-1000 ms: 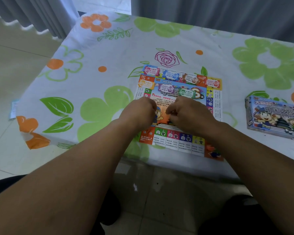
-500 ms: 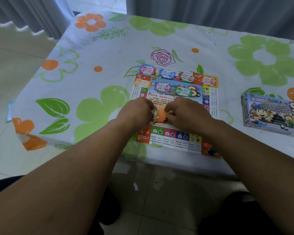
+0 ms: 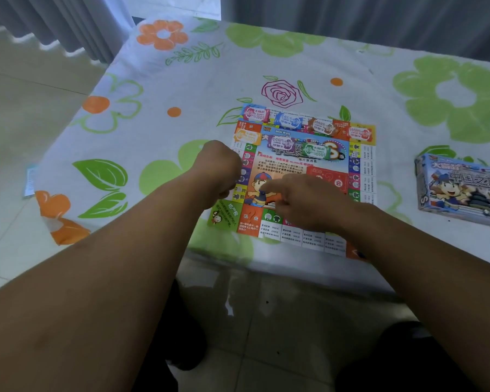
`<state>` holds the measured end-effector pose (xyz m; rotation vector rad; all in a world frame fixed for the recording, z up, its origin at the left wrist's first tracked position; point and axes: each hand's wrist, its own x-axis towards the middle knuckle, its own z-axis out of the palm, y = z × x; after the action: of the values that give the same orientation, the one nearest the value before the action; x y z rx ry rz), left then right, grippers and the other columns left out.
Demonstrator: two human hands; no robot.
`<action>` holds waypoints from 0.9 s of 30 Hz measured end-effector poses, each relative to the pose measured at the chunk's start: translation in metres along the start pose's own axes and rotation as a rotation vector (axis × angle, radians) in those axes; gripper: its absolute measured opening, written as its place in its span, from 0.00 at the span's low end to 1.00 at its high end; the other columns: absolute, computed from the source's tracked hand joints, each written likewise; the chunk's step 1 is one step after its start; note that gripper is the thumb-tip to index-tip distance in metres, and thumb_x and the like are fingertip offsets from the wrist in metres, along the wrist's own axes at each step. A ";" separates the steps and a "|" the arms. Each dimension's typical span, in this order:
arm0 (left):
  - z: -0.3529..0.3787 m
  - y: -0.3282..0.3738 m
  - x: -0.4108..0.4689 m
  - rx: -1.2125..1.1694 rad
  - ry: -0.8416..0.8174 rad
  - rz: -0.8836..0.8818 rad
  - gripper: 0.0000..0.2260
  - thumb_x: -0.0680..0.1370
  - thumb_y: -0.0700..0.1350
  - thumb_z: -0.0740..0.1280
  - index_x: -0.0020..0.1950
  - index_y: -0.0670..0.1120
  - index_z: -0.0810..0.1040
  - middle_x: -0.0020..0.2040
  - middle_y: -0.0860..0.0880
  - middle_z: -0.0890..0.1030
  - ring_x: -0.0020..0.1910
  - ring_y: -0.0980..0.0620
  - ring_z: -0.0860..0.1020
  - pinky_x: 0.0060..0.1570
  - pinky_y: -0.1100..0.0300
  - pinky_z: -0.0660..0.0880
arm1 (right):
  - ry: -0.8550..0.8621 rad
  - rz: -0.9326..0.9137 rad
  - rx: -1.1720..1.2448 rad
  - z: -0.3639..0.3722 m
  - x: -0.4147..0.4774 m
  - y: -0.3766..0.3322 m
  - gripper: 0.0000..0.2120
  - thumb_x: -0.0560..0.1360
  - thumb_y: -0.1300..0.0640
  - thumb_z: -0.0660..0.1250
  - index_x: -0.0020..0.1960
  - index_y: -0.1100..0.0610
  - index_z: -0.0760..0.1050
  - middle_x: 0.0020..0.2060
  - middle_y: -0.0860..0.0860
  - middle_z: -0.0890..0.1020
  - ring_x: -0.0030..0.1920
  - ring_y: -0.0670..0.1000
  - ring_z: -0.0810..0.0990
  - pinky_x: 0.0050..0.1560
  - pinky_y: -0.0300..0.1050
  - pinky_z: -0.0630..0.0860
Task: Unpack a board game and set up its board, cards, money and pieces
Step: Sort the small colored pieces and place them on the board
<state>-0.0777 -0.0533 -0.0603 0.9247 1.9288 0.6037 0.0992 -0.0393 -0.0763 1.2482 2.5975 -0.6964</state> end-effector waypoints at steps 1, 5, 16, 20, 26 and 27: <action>-0.001 0.000 0.002 -0.086 -0.015 -0.021 0.05 0.80 0.38 0.61 0.46 0.42 0.74 0.34 0.45 0.72 0.26 0.52 0.69 0.22 0.66 0.65 | 0.001 -0.003 0.005 0.000 -0.001 -0.001 0.19 0.81 0.53 0.61 0.72 0.45 0.71 0.64 0.53 0.77 0.57 0.52 0.76 0.54 0.49 0.75; -0.006 0.006 -0.004 -0.392 -0.051 -0.154 0.12 0.84 0.39 0.56 0.43 0.40 0.74 0.25 0.49 0.69 0.16 0.57 0.61 0.20 0.69 0.57 | -0.028 -0.014 0.002 0.002 -0.003 -0.004 0.20 0.81 0.53 0.61 0.72 0.45 0.70 0.66 0.52 0.77 0.60 0.54 0.76 0.56 0.51 0.76; -0.012 0.006 -0.012 -0.674 -0.166 -0.232 0.17 0.83 0.53 0.61 0.39 0.44 0.72 0.27 0.50 0.71 0.22 0.56 0.68 0.18 0.68 0.62 | -0.014 -0.027 -0.003 -0.001 -0.007 -0.011 0.21 0.81 0.54 0.61 0.74 0.47 0.68 0.65 0.54 0.77 0.61 0.55 0.77 0.58 0.54 0.76; -0.012 0.007 -0.016 -0.810 -0.208 -0.300 0.17 0.84 0.50 0.59 0.40 0.43 0.74 0.27 0.47 0.76 0.24 0.53 0.75 0.22 0.67 0.71 | 0.201 -0.010 0.069 -0.010 -0.008 -0.010 0.14 0.80 0.55 0.63 0.65 0.51 0.78 0.54 0.52 0.81 0.52 0.54 0.79 0.49 0.48 0.75; -0.010 0.007 -0.027 -0.989 -0.315 -0.358 0.08 0.82 0.39 0.60 0.48 0.37 0.77 0.41 0.42 0.78 0.38 0.48 0.80 0.30 0.59 0.80 | 0.461 -0.025 0.236 -0.029 -0.015 -0.022 0.05 0.78 0.56 0.65 0.45 0.55 0.79 0.38 0.49 0.81 0.40 0.51 0.78 0.42 0.52 0.77; -0.011 0.008 -0.030 -1.019 -0.328 -0.361 0.08 0.82 0.39 0.60 0.50 0.36 0.76 0.43 0.41 0.78 0.39 0.47 0.80 0.32 0.57 0.81 | 0.486 -0.028 0.282 -0.032 -0.018 -0.023 0.05 0.77 0.56 0.65 0.45 0.55 0.79 0.38 0.49 0.81 0.40 0.51 0.79 0.42 0.53 0.77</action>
<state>-0.0742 -0.0730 -0.0339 0.0121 1.1824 0.9904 0.0938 -0.0489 -0.0347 1.6437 2.9799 -0.8841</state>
